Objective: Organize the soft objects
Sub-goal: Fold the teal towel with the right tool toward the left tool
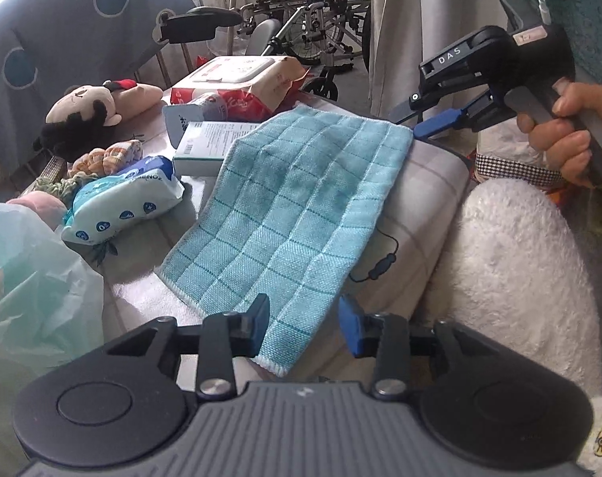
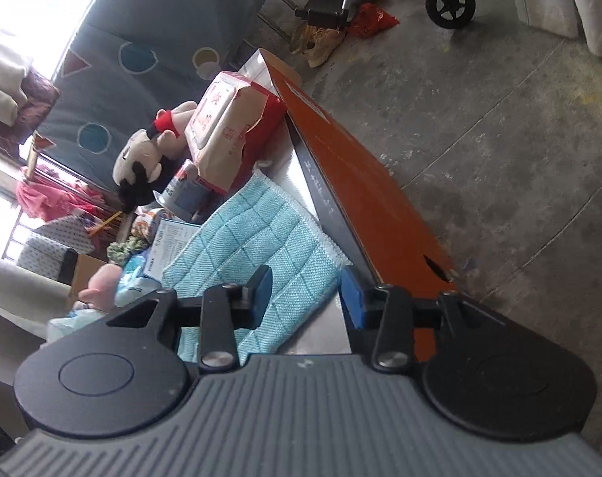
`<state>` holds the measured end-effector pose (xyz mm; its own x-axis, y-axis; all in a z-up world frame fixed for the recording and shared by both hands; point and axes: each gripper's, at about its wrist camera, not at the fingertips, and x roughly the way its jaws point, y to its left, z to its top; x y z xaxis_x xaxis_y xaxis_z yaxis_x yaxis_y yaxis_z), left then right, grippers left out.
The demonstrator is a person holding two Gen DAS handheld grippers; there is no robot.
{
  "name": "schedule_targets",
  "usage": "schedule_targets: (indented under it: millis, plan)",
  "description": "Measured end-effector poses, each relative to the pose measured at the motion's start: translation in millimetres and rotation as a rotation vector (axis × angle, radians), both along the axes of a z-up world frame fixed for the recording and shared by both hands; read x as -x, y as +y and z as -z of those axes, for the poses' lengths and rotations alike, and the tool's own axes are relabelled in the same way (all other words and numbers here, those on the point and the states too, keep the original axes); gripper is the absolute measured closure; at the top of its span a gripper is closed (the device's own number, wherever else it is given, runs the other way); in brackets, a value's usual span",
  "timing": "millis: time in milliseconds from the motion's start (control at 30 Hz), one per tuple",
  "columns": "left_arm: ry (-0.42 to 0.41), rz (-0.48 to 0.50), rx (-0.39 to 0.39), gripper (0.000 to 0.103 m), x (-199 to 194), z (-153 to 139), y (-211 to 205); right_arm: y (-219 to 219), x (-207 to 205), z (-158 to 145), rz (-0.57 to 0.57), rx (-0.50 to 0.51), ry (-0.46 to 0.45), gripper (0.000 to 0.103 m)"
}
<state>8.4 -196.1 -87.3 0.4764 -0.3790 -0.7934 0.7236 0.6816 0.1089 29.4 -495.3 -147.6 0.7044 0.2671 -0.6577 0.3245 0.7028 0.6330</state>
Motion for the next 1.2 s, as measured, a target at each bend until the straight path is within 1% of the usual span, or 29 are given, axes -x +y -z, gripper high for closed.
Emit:
schedule_targets:
  millis: [100, 167, 200, 233, 267, 300, 367, 467, 600, 700, 767, 800, 833, 900, 933, 1000, 1100, 1200]
  plan:
    - [0.023, -0.007, -0.007, 0.064, -2.4, 10.1, 2.6, 9.9, -5.9, -3.7, -0.026, 0.076, 0.013, 0.065]
    - [0.025, -0.013, -0.004, 0.063, -2.4, 13.1, 4.3, 16.2, -10.0, -4.9, -0.043, 0.119, 0.016, 0.069]
    - [0.024, -0.013, 0.002, 0.064, -1.9, 13.0, 5.4, 18.9, -11.2, -5.7, -0.044, 0.146, 0.020, 0.078]
    - [0.022, -0.012, 0.006, 0.064, -1.4, 12.9, 6.3, 21.1, -12.2, -6.2, -0.044, 0.176, 0.026, 0.090]
    - [0.021, -0.012, 0.009, 0.064, -1.1, 12.8, 6.8, 21.8, -13.0, -5.8, -0.046, 0.198, 0.029, 0.094]
    - [0.020, -0.012, 0.011, 0.064, -0.6, 12.7, 7.2, 20.4, -12.7, -4.6, -0.043, 0.196, 0.026, 0.097]
    - [0.014, -0.010, 0.012, 0.064, 0.6, 12.5, 7.9, 15.7, -11.6, -2.7, -0.033, 0.163, 0.018, 0.099]
    - [0.010, -0.007, 0.016, 0.064, 1.9, 12.3, 9.3, 8.8, -7.7, -6.2, -0.021, 0.066, -0.043, 0.099]
    - [0.003, -0.011, 0.023, 0.064, 2.9, 13.0, 11.9, 10.0, -1.1, -27.8, -0.043, -0.056, -0.139, 0.099]
    - [0.000, -0.014, 0.033, 0.064, 2.7, 13.6, 14.1, 25.0, -3.7, -48.3, -0.132, -0.153, -0.228, 0.099]
    - [-0.002, -0.016, 0.039, 0.064, 2.9, 14.1, 15.6, 41.7, -7.9, -60.8, -0.229, -0.204, -0.286, 0.099]
    - [-0.003, -0.018, 0.041, 0.064, 3.1, 14.4, 16.4, 53.7, -10.7, -66.8, -0.295, -0.223, -0.308, 0.099]
    - [-0.004, -0.019, 0.043, 0.064, 3.5, 14.2, 17.6, 65.7, -13.5, -70.9, -0.349, -0.229, -0.315, 0.099]
    - [-0.002, -0.022, 0.052, 0.064, 4.7, 13.6, 20.9, 93.0, -20.9, -71.8, -0.461, -0.222, -0.290, 0.099]
    - [0.001, -0.023, 0.056, 0.064, 5.2, 13.0, 22.6, 105.4, -24.4, -68.7, -0.505, -0.212, -0.263, 0.099]
    - [0.007, -0.025, 0.064, 0.064, 6.5, 11.3, 26.7, 127.6, -31.5, -55.9, -0.576, -0.202, -0.179, 0.099]
    - [0.018, -0.030, 0.075, 0.064, 9.1, 9.2, 33.9, 149.7, -40.4, -28.0, -0.629, -0.211, -0.052, 0.099]
    - [0.022, -0.041, 0.082, 0.064, 10.4, 6.4, 41.2, 160.7, -44.0, -5.6, -0.655, -0.233, 0.031, 0.099]
